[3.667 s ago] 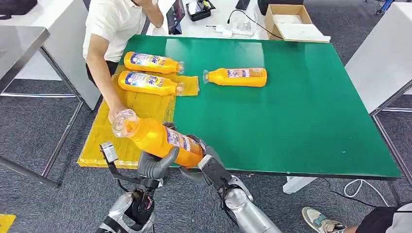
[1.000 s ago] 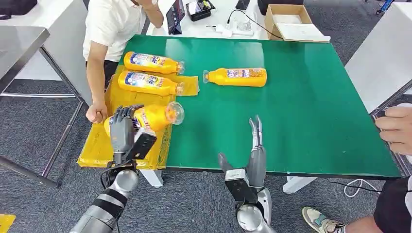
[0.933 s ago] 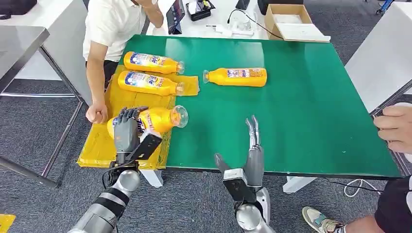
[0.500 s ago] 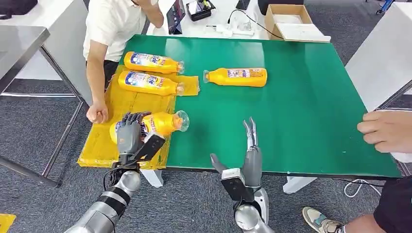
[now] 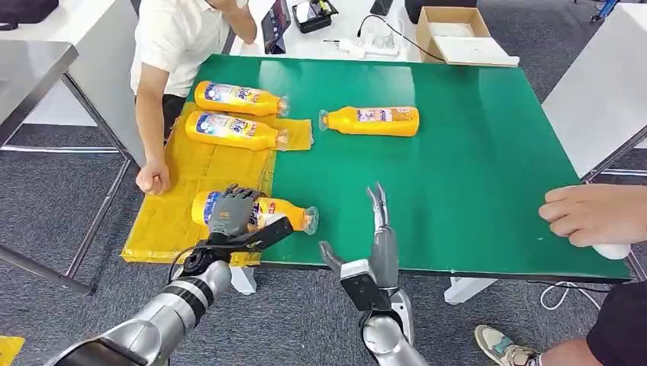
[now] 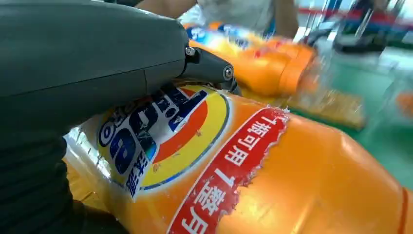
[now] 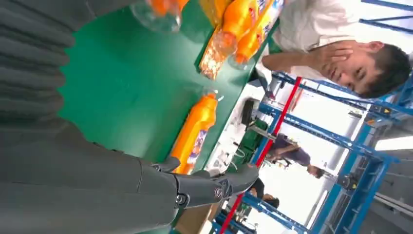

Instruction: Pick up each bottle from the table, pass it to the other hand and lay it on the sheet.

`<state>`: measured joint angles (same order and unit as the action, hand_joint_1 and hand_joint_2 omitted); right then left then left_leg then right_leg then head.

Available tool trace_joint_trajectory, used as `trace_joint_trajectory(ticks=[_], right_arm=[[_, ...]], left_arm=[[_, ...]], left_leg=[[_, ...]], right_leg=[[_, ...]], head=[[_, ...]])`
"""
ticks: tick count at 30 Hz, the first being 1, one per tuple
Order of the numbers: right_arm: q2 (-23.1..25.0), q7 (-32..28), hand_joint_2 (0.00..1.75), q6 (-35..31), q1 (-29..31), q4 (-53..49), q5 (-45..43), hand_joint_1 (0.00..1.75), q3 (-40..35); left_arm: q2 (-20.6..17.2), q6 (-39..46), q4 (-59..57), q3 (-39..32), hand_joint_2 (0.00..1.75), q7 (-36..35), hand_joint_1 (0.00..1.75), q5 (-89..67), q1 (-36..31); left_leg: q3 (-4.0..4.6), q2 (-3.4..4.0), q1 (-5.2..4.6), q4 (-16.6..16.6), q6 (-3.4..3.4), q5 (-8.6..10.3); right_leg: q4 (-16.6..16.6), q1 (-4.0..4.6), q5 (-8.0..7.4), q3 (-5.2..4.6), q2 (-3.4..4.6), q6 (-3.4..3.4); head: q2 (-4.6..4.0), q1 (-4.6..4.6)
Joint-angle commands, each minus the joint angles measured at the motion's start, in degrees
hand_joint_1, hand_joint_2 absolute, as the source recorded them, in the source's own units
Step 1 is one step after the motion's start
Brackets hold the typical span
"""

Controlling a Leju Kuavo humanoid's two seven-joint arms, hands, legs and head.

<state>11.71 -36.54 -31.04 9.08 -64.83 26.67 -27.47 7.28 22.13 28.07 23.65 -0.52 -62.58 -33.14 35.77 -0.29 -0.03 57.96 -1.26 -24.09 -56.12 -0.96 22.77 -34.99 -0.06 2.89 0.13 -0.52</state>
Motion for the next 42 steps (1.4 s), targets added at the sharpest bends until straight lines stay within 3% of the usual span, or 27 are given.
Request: trace_joint_trajectory(ticks=[1, 4, 7, 9, 10, 11, 13, 19, 20, 26, 27, 35, 41, 42], right_arm=[[1.4, -1.4, 0.00, 0.6, 3.2, 8.7, -2.3, 0.00, -1.7], [1.6, -1.6, 0.00, 0.6, 3.2, 9.2, -2.8, 0.00, -1.8], [1.7, -1.5, 0.00, 0.7, 3.2, 9.9, -3.3, 0.00, -1.7], [1.7, -1.6, 0.00, 0.9, 3.5, 10.7, -3.5, 0.00, -1.7], [2.4, -1.5, 0.00, 0.6, 3.4, 11.0, -4.6, 0.00, -0.9], [2.7, -3.1, 0.00, 0.3, 3.4, 10.8, -5.7, 0.00, -0.8], [2.8, -3.5, 0.00, 0.0, 3.6, 10.7, -6.2, 0.00, -1.0], [2.4, -3.5, 0.00, -0.6, 3.8, 11.2, -6.4, 0.00, -1.6], [1.9, -3.5, 0.00, -0.8, 3.6, 11.2, -6.5, 0.00, -1.9], [1.0, -3.5, 0.00, -2.0, 3.2, 10.8, -7.2, 0.00, -2.7], [0.9, -3.5, 0.00, -2.0, 3.3, 10.8, -7.4, 0.00, -2.8], [-0.2, -3.5, 0.00, -2.6, 2.6, 9.7, -8.5, 0.00, -3.7], [-0.6, -3.5, 0.00, -2.9, 2.1, 8.9, -8.7, 0.00, -3.9], [-1.0, -3.5, 0.00, -4.6, 1.4, 6.4, -8.8, 0.00, -4.1]], left_arm=[[-2.0, -6.8, -12.5, 4.5, 1.75, -6.0, 1.75, -3.7, -6.5], [-2.3, -7.1, -12.8, 4.2, 1.75, -6.9, 1.75, -4.0, -6.2], [-2.0, -8.4, -13.3, 2.4, 1.75, -7.8, 1.43, -2.5, -6.0], [-1.4, -10.5, -13.4, -1.6, 1.75, -7.3, 0.89, 1.6, -6.0], [-1.2, -12.9, -13.3, -4.1, 1.75, -5.2, 0.35, 4.4, -5.9], [-1.3, -17.5, -13.5, -6.1, 1.75, -3.1, 0.14, 6.8, -6.1], [-1.7, -23.0, -13.2, -9.0, 1.75, 0.5, 0.00, 10.6, -6.1], [-1.3, -25.7, -12.5, -11.1, 1.75, 3.3, 0.00, 13.4, -5.8], [-0.8, -31.4, -11.3, -17.5, 1.75, 11.4, 0.00, 21.2, -5.1], [-0.8, -32.6, -9.8, -17.6, 1.75, 14.1, 0.00, 23.2, -4.6], [-0.9, -32.5, -9.4, -17.3, 0.00, 14.6, 0.00, 23.3, -4.6], [-1.2, -37.4, 0.4, -17.1, 0.00, 23.7, 0.00, 35.8, -1.9], [-1.1, -37.6, 4.3, -16.4, 0.00, 22.6, 0.00, 38.4, -0.7], [-0.9, -35.4, 7.6, -16.6, 0.00, 25.1, 0.00, 40.8, 0.7]], left_leg=[[-0.46, 0.23, 0.08, 0.0, 0.13, -0.14], [-0.39, 0.28, 0.04, -0.1, 0.07, -0.08], [-0.62, 0.32, 0.06, -0.1, 0.11, -0.12], [-0.51, 0.23, 0.04, -0.1, 0.07, -0.06], [-0.50, 0.21, 0.03, -0.1, 0.05, -0.05], [-0.66, 0.31, 0.06, -0.1, 0.09, -0.10], [-0.75, 0.41, 0.05, -0.1, 0.10, -0.11], [-1.06, 0.20, 0.06, -0.2, 0.10, -0.09], [-1.04, 0.03, 0.01, -0.1, 0.07, -0.06], [-1.13, 0.00, 0.02, -0.2, 0.09, -0.02], [-1.14, -0.02, -0.01, -0.1, 0.08, -0.03], [-1.11, -0.04, 0.03, -0.1, 0.09, -0.04], [-0.79, -0.08, 0.08, 0.0, 0.09, -0.07], [-0.68, -0.10, 0.04, 0.0, 0.08, -0.04]], right_leg=[[0.0, 0.09, 0.08, 0.38, 0.20, -0.18], [0.0, 0.05, -0.01, 0.28, 0.25, -0.10], [0.1, 0.07, 0.02, 0.49, 0.26, -0.17], [0.0, 0.04, -0.01, 0.41, 0.18, -0.11], [0.0, 0.03, -0.01, 0.42, 0.17, -0.10], [0.1, 0.06, 0.01, 0.56, 0.25, -0.15], [0.0, 0.05, -0.01, 0.61, 0.37, -0.17], [0.1, 0.06, 0.04, 1.01, 0.21, -0.17], [0.0, 0.01, 0.08, 1.03, 0.10, -0.12], [0.1, 0.02, 0.06, 1.12, 0.11, -0.18], [0.1, -0.01, 0.07, 1.13, 0.10, -0.15], [0.1, 0.04, 0.09, 1.12, 0.06, -0.17], [0.0, 0.09, 0.13, 0.80, -0.03, -0.19], [0.0, 0.05, 0.12, 0.70, -0.04, -0.16]], head=[[0.00, 0.00], [0.00, 0.02], [0.00, 0.00], [0.00, 0.00], [0.00, 0.02], [0.00, 0.00], [0.00, 0.00], [0.00, 0.00], [0.00, 0.00], [0.00, 0.02], [0.00, 0.02], [0.00, 0.04], [0.00, 0.04], [0.00, 0.04]])
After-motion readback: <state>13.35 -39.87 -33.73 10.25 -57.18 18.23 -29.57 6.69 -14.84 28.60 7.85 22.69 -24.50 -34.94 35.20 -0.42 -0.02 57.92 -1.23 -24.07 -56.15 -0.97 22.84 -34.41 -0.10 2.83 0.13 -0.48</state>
